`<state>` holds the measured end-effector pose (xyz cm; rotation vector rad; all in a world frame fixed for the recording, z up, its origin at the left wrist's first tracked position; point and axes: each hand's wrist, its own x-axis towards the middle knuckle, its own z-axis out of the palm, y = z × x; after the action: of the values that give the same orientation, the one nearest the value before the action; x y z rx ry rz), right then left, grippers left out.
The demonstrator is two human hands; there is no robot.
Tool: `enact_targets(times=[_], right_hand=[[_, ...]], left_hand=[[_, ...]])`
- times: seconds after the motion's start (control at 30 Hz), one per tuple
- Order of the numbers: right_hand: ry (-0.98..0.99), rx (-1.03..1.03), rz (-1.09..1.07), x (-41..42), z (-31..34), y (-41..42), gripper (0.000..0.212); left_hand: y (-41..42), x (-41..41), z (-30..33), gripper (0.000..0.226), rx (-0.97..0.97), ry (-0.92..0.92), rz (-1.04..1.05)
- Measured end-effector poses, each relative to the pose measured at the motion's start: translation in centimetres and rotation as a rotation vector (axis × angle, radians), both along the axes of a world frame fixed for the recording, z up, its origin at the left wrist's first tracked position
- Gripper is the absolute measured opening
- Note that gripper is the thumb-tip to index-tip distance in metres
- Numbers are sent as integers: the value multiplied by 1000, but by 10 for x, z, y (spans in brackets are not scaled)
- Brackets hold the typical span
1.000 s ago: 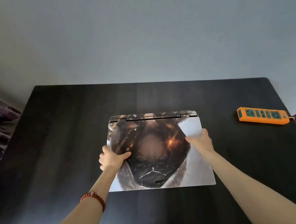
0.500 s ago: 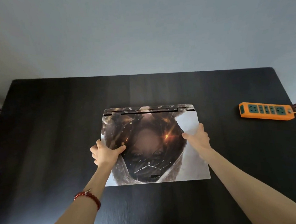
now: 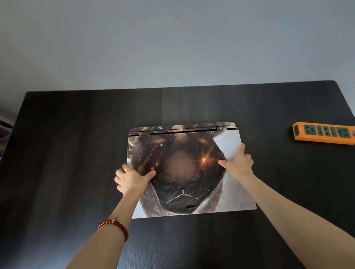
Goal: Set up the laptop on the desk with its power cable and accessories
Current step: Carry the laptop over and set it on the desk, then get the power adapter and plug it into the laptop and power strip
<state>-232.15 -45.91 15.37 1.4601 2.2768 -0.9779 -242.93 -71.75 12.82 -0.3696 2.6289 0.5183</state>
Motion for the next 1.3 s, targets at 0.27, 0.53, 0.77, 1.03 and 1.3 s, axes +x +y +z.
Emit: enact_targets(times=[0.27,0.53,0.77,1.03,1.3], right_hand=[[-77,283,374,25,6,-27,64],[293,7,688,64,42,-133,37],[266,-305,1168,115,54,-275,33],[171,-423,1610,176,51,-450,33],[-1,-327,1869,224,-4,-634,34]], left_hand=[[-6,19,19,87,-33,83,-122],[-88,124,55,47,179,328,26],[-213,275,68,32,107,405,429],[-359,436,57,31,57,381,896],[-489,524,-4,33,230,259,1210]])
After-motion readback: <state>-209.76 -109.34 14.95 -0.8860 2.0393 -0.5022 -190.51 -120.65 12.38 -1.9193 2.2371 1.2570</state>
